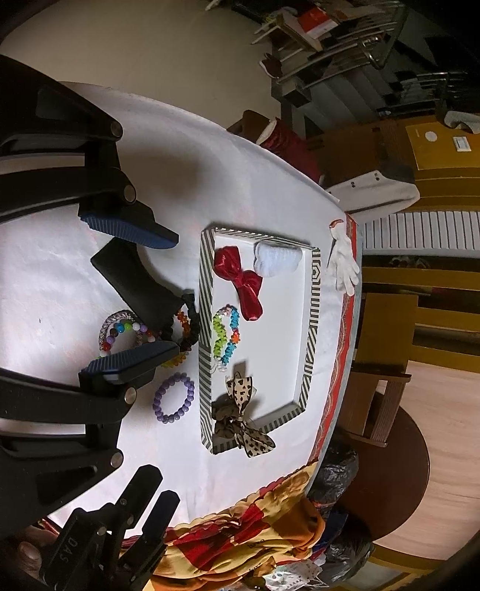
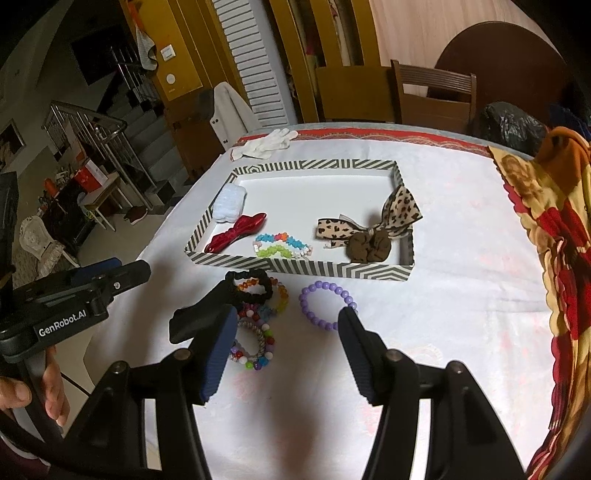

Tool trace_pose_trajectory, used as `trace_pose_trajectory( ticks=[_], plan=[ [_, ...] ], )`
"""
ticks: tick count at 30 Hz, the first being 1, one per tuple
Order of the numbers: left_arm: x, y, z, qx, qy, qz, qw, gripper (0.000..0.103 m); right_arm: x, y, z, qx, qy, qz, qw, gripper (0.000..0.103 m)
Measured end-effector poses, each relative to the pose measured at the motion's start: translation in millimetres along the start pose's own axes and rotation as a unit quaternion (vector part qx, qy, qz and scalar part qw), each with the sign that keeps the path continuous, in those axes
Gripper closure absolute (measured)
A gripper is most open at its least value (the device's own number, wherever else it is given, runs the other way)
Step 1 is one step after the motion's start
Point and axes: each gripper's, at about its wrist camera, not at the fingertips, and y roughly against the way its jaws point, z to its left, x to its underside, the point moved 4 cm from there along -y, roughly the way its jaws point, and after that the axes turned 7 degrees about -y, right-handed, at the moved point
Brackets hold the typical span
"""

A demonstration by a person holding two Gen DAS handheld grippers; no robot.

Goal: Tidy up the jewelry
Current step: 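Withdraw both tools from the tray toward the black pouch and purple bracelet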

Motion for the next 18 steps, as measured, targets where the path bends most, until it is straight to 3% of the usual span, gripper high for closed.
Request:
trace_pose_trajectory(
  ticks=[18],
  plan=[
    [8.8,-4.9,4.1,0.002,0.003,0.011,0.9999,0.043,5.4,-5.0,-5.2,0.004,-0.009,0.009,1.0,0.043]
  ],
)
